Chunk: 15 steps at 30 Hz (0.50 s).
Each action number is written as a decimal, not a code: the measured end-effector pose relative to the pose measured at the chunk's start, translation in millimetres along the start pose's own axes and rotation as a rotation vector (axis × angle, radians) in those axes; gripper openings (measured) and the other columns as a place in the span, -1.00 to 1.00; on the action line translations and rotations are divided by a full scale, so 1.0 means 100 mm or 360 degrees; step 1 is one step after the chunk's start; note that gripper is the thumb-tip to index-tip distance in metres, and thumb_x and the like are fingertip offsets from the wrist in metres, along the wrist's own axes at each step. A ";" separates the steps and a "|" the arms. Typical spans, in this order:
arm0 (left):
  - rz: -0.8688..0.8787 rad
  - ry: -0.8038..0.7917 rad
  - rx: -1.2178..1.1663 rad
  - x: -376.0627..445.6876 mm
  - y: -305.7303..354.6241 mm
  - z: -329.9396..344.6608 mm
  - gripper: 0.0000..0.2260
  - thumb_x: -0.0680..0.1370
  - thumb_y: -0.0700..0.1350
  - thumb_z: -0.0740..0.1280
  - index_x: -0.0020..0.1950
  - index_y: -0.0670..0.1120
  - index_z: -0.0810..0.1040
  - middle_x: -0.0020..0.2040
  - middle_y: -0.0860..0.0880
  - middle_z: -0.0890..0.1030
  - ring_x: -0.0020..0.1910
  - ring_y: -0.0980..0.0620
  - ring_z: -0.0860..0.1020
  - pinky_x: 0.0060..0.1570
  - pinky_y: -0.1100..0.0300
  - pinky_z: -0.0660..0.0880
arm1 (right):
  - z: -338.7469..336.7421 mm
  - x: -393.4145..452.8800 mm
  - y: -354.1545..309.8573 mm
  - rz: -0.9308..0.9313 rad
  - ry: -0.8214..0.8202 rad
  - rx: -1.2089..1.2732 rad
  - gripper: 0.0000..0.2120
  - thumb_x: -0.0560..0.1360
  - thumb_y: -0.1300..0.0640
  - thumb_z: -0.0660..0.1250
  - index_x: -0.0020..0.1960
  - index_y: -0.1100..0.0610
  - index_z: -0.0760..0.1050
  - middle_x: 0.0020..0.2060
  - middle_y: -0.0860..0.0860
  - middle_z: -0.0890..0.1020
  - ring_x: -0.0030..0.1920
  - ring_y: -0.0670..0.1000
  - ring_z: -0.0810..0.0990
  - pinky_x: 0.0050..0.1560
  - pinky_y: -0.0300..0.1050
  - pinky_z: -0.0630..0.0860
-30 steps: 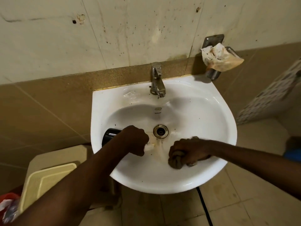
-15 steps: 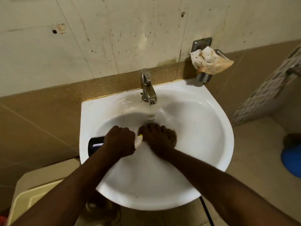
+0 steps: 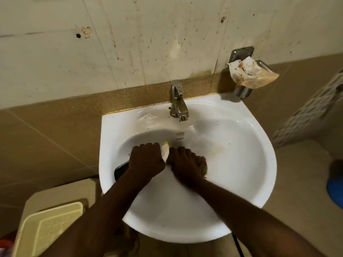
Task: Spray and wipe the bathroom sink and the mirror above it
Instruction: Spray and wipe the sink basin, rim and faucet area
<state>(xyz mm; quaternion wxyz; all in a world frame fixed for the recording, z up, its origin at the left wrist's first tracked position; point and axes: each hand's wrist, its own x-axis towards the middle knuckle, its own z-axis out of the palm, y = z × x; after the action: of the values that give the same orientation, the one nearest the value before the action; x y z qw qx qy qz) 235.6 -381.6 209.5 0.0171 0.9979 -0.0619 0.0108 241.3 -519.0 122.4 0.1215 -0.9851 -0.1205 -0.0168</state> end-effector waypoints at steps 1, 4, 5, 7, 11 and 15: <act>-0.0037 0.0002 -0.0058 -0.02 -0.01 -0.01 -0.74 0.50 0.05 0.33 0.00 -0.13 0.54 -0.10 -0.11 0.64 -0.10 -0.16 0.62 -0.13 0.10 0.46 | -0.01 0.01 -0.14 0.0042 0.0128 -0.0008 -0.71 0.48 -0.04 0.24 0.16 0.04 0.40 0.01 0.05 0.55 -0.02 0.12 0.55 -0.06 0.04 0.44; -0.0070 0.0065 -0.0231 -0.04 -0.05 0.00 -0.67 0.53 0.11 0.28 0.14 -0.09 0.53 0.05 -0.09 0.65 0.05 -0.15 0.60 0.01 0.08 0.48 | -0.03 0.13 -0.41 0.0143 0.0231 0.0004 -0.63 0.33 -0.10 0.32 0.04 0.05 0.34 -0.22 -0.03 0.62 -0.26 0.01 0.63 -0.21 -0.12 0.55; -0.0055 0.0058 -0.0235 -0.05 -0.06 0.00 -0.67 0.53 0.11 0.28 0.16 -0.08 0.53 0.06 -0.08 0.64 0.06 -0.14 0.59 0.02 0.07 0.49 | 0.03 0.17 -0.40 0.0045 0.0201 0.0014 -0.51 0.31 -0.11 0.39 0.11 0.10 0.35 -0.15 0.02 0.63 -0.19 0.06 0.65 -0.14 -0.05 0.57; -0.0007 0.0075 -0.0225 -0.06 -0.06 -0.01 -0.70 0.50 0.09 0.33 0.08 -0.11 0.55 -0.02 -0.10 0.66 -0.02 -0.15 0.62 -0.04 0.05 0.51 | 0.06 0.24 -0.23 -0.0196 -0.0103 0.0087 -0.38 0.42 -0.17 0.31 0.36 0.13 0.29 0.18 0.13 0.53 0.16 0.18 0.53 0.18 0.13 0.43; 0.0089 0.0123 -0.0172 -0.07 -0.05 0.03 -0.76 0.46 0.06 0.37 -0.10 -0.12 0.58 -0.24 -0.10 0.65 -0.25 -0.14 0.62 -0.24 0.14 0.44 | 0.01 0.32 0.56 -0.0263 -0.0132 -0.0267 -0.66 0.46 -0.25 0.05 0.19 -0.27 0.37 0.17 -0.09 0.45 0.14 0.15 0.45 0.05 0.09 0.32; 0.0044 0.0025 -0.0223 -0.05 0.02 0.08 -0.72 0.51 0.07 0.29 0.07 -0.09 0.51 -0.07 -0.06 0.62 -0.08 -0.09 0.59 -0.10 0.12 0.42 | -0.18 0.28 0.91 0.0161 0.0228 -0.0244 -0.84 0.41 0.07 0.23 -0.05 -0.16 0.43 -0.05 -0.05 0.43 0.00 0.10 0.40 -0.02 0.00 0.26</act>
<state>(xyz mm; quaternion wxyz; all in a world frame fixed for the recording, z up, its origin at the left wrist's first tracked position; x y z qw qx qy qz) 230.2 -383.4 201.8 0.0872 0.9932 -0.0762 0.0146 290.0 -602.4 120.7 0.0549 -0.9926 -0.0600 -0.0903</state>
